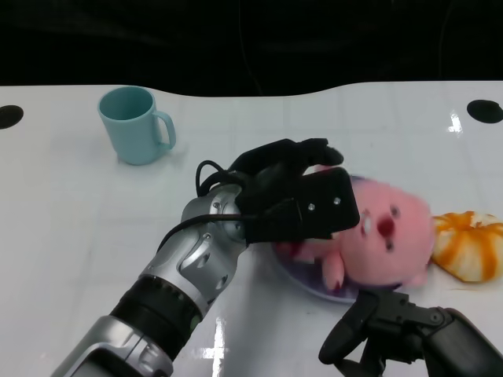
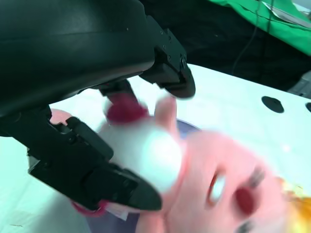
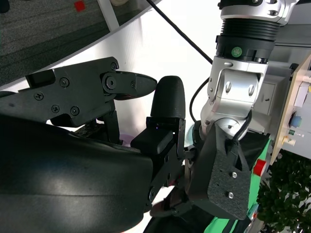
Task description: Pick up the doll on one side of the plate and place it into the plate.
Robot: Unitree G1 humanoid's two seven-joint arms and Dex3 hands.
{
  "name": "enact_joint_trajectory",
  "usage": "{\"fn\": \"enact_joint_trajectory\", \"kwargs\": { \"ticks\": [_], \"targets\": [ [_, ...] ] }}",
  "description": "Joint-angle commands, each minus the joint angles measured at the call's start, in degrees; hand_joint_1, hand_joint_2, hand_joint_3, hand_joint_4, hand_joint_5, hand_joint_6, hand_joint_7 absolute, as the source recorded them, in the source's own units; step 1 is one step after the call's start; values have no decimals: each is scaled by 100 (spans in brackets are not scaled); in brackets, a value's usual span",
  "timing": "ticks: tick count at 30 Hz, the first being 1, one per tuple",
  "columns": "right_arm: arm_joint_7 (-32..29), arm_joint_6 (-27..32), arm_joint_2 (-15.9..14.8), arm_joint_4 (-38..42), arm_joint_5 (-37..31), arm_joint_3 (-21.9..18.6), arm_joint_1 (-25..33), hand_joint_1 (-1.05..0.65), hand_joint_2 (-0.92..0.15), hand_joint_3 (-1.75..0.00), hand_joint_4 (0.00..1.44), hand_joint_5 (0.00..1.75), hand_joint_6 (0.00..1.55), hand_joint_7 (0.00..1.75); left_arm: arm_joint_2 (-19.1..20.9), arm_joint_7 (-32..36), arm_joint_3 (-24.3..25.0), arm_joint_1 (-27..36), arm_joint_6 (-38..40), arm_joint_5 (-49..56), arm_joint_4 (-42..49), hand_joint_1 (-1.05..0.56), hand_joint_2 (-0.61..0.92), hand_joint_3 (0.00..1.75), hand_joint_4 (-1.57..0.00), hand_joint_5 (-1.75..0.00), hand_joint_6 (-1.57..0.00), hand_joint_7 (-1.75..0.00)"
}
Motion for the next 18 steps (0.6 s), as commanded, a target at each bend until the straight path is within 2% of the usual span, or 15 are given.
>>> {"fn": "enact_joint_trajectory", "kwargs": {
  "ticks": [1,4,7,12,18],
  "targets": [
    [55,-37,-91,-43,85,-89,2,-26,-92,-34,66,158,60,129,167,-198,-89,9,9,75,-246,-87,92,30,0,-28,-10,-2],
    [74,-44,-106,-20,118,-139,-4,-26,-92,-34,66,158,59,129,271,-326,-190,26,93,189,-446,-94,92,35,0,-16,-6,-1],
    [90,-72,-116,19,159,-177,-8,-26,-92,-34,66,158,60,129,381,-439,-231,94,123,245,-681,-96,92,36,0,-13,-5,0],
    [108,-83,-100,32,215,-209,-14,-26,-92,-35,66,158,60,129,709,-690,-148,457,78,159,-1432,-98,92,37,0,-13,-6,-1],
    [108,-75,-114,32,210,-212,-29,-26,-92,-35,65,158,59,129,1114,-966,76,912,-4,-28,-2288,-96,92,34,0,-22,-9,-3]
  ]
}}
